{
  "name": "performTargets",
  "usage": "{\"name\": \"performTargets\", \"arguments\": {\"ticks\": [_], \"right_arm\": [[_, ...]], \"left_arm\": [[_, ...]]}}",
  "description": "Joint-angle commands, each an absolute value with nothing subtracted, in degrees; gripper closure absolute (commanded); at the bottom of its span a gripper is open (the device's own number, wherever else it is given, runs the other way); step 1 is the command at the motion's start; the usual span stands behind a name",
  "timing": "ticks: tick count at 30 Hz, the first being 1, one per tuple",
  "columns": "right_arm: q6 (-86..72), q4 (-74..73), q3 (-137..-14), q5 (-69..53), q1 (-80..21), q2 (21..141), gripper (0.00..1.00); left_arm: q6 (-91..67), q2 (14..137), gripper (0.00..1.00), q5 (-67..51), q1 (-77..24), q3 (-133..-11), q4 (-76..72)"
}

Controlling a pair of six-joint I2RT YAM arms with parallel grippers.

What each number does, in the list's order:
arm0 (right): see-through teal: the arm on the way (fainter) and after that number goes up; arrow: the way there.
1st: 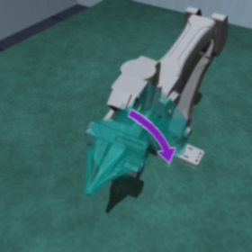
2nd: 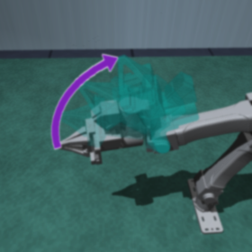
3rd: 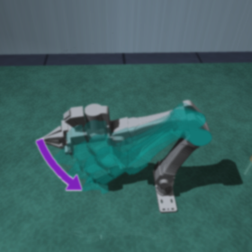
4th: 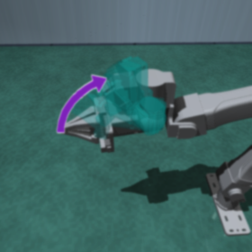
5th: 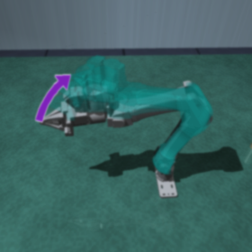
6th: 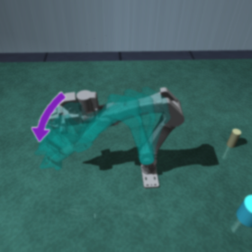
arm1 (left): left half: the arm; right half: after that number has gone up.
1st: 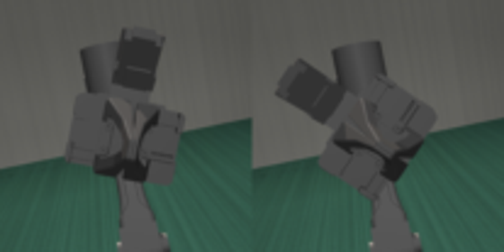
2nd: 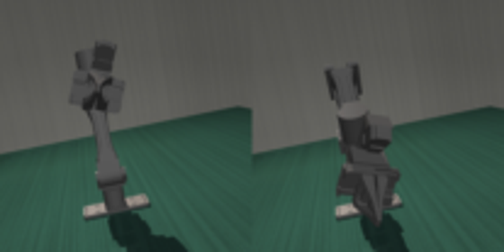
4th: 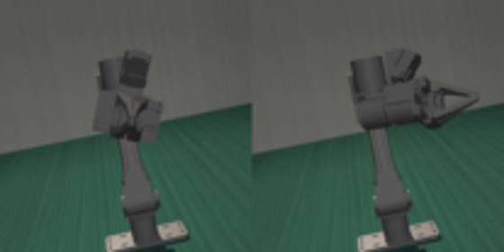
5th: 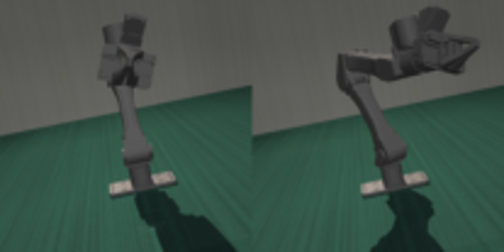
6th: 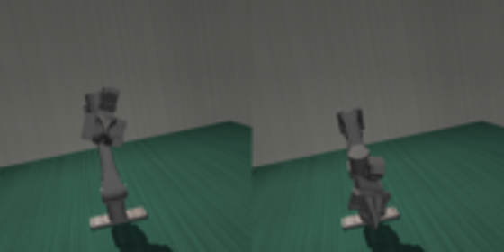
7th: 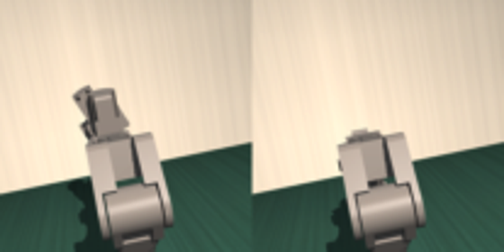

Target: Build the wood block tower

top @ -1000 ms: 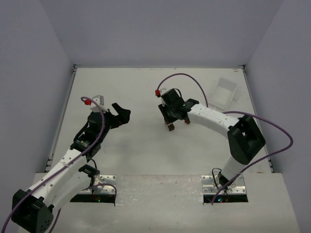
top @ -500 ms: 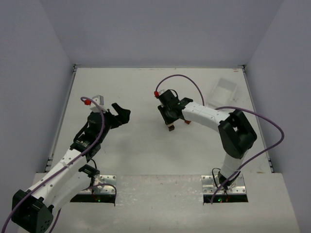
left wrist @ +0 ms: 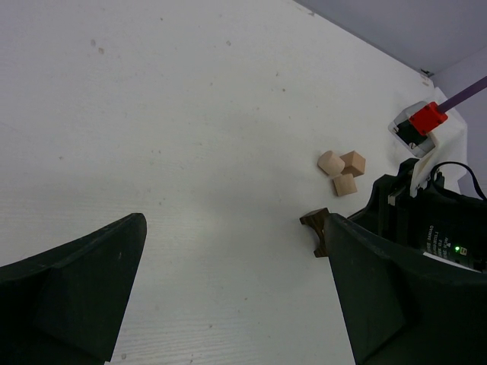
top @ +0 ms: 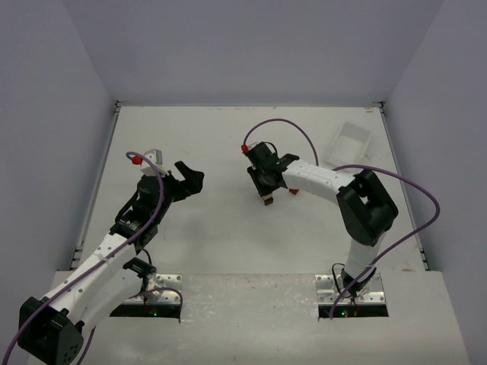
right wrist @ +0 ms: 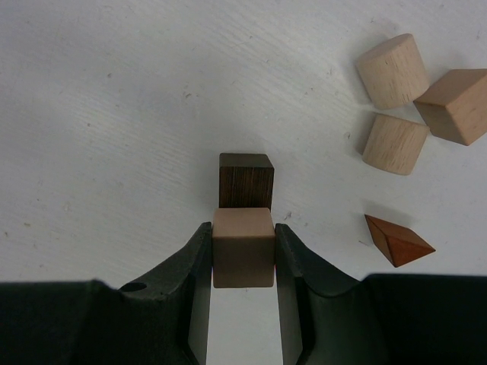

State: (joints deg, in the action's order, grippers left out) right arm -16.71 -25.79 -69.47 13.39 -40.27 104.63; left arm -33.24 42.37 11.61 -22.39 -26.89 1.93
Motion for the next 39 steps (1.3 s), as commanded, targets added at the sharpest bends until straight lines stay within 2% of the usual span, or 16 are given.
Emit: {"name": "performTargets", "arguments": {"ticks": [1, 16, 22, 31, 39], "right_arm": [[-16.71, -24.23, -72.04, 14.31, -40.50, 105.19, 0.73], [-16.35, -24.20, -72.22, 14.59, -40.52, 105.32, 0.64], [-16.87, -24.80, -72.77, 14.57, -40.52, 105.47, 0.51], [-17.04, -24.62, -72.14, 14.23, -40.52, 104.68, 0.37], [-16.00, -23.32, -72.60, 11.51, -40.52, 101.95, 0.32]], "left_arm": [[-32.96, 41.75, 0.00, 12.39, -21.97, -26.89, -0.18], [-32.96, 41.66, 0.00, 12.39, -21.97, -26.89, -0.18], [-32.96, 41.22, 0.00, 12.17, -21.97, -26.87, -0.18], [-32.96, 40.78, 0.00, 12.13, -21.97, -26.88, -0.18], [-32.87, 40.83, 0.00, 12.22, -21.97, -26.87, -0.18]]}}
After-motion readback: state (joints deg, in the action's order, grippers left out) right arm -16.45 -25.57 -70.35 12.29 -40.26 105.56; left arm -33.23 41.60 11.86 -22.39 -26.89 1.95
